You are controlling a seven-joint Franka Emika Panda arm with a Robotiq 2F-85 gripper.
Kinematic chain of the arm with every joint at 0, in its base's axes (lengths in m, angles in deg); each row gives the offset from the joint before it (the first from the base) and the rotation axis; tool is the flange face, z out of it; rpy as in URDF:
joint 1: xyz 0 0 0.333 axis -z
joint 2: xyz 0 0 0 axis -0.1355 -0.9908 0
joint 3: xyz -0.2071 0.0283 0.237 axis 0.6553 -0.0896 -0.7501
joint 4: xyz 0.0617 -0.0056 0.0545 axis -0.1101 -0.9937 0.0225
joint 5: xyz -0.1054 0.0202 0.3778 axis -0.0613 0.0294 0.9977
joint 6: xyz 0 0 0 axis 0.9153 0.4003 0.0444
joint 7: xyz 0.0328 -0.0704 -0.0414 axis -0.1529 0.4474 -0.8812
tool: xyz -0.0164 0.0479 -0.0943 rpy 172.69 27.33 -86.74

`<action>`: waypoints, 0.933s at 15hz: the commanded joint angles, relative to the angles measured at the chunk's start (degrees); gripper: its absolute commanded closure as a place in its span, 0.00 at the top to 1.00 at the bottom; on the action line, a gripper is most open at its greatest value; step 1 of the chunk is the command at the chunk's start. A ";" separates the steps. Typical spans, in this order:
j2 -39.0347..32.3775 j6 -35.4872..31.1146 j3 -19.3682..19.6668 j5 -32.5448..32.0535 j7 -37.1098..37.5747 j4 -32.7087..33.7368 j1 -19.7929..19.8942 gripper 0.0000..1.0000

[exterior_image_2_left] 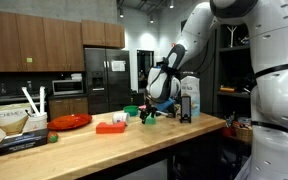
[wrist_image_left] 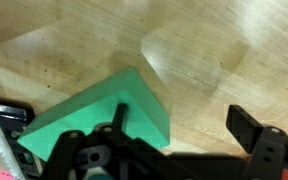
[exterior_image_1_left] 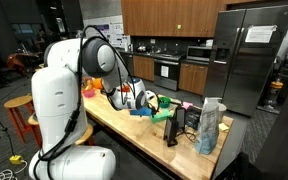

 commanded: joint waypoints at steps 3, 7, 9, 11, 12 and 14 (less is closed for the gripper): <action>9.11 3.24 -16.08 8.12 -4.93 -4.27 12.27 1.00; 14.80 5.37 -15.79 24.86 -16.51 -2.93 7.76 1.00; 16.78 6.62 -15.17 32.10 -22.71 -1.95 5.54 1.00; 18.07 8.59 -13.53 42.87 -32.16 -0.73 1.85 1.00; 18.35 10.23 -12.82 47.83 -36.60 -0.10 0.52 1.00; 17.97 15.44 -11.08 58.34 -45.68 1.52 -2.28 1.00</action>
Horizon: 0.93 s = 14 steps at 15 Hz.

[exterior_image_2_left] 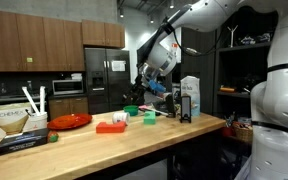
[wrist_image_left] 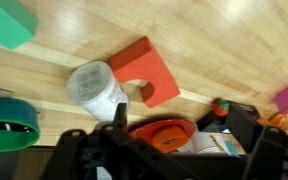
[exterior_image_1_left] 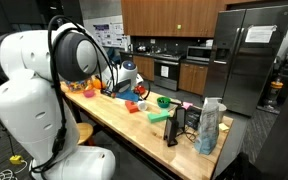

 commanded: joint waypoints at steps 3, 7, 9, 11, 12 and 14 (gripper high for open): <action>-1.89 14.30 4.26 19.81 -19.30 3.29 -4.57 1.00; -6.70 20.40 -4.25 24.44 -25.12 4.91 5.37 1.00; -9.02 22.29 -6.42 25.07 -26.60 6.14 7.70 1.00; -11.31 23.31 -8.24 25.23 -27.74 7.56 9.27 1.00; -12.33 23.40 -9.08 25.57 -28.50 8.33 9.81 1.00; -13.78 23.07 -10.58 26.19 -29.68 9.74 10.61 1.00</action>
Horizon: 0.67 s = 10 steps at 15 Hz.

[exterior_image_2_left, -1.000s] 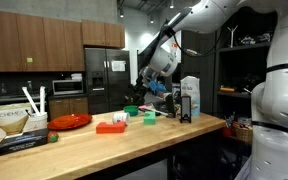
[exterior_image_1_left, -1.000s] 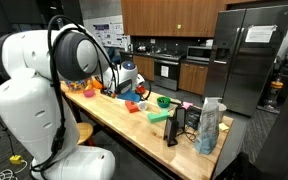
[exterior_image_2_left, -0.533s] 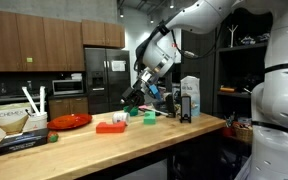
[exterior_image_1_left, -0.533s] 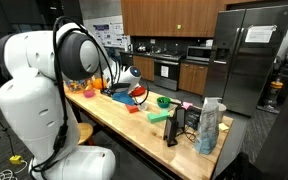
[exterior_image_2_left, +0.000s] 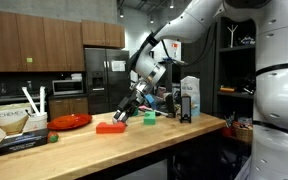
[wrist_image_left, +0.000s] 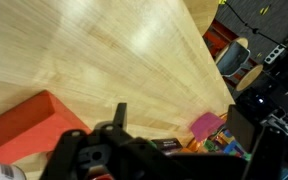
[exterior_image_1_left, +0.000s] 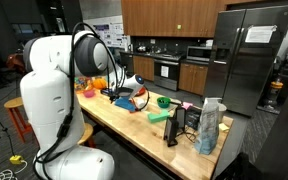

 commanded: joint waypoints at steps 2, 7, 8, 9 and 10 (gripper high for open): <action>-3.70 -0.21 -3.57 3.60 -4.86 4.22 2.58 1.00; -6.98 -5.59 -5.17 4.48 -7.93 5.77 2.78 1.00; -7.62 -8.34 -5.41 4.10 -8.45 5.80 2.54 1.00; -8.09 -10.48 -5.69 4.13 -9.01 5.91 2.48 1.00; -8.58 -12.52 -6.08 4.64 -9.80 6.16 2.49 1.00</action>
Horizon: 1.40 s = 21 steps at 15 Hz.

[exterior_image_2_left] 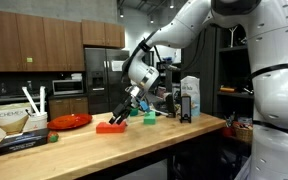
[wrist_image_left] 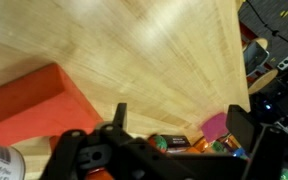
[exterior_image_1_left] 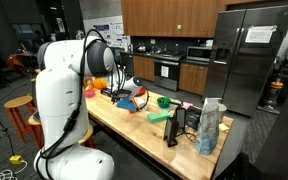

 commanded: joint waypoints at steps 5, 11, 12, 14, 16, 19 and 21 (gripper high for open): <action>-2.68 -9.97 -2.11 4.71 -7.46 2.49 -0.08 1.00; -3.82 -14.14 -2.47 7.27 -13.36 2.94 -0.67 1.00; -4.42 -15.50 -2.48 7.01 -14.06 2.81 -0.83 1.00; -5.62 -17.08 -2.45 6.89 -14.82 2.67 -1.01 1.00; -6.86 -18.66 -2.37 6.26 -15.06 2.37 -1.35 1.00; -7.33 -20.11 -1.61 2.85 -13.03 0.92 -2.18 1.00; -7.10 -21.03 -0.48 -2.44 -8.97 -0.82 -3.10 1.00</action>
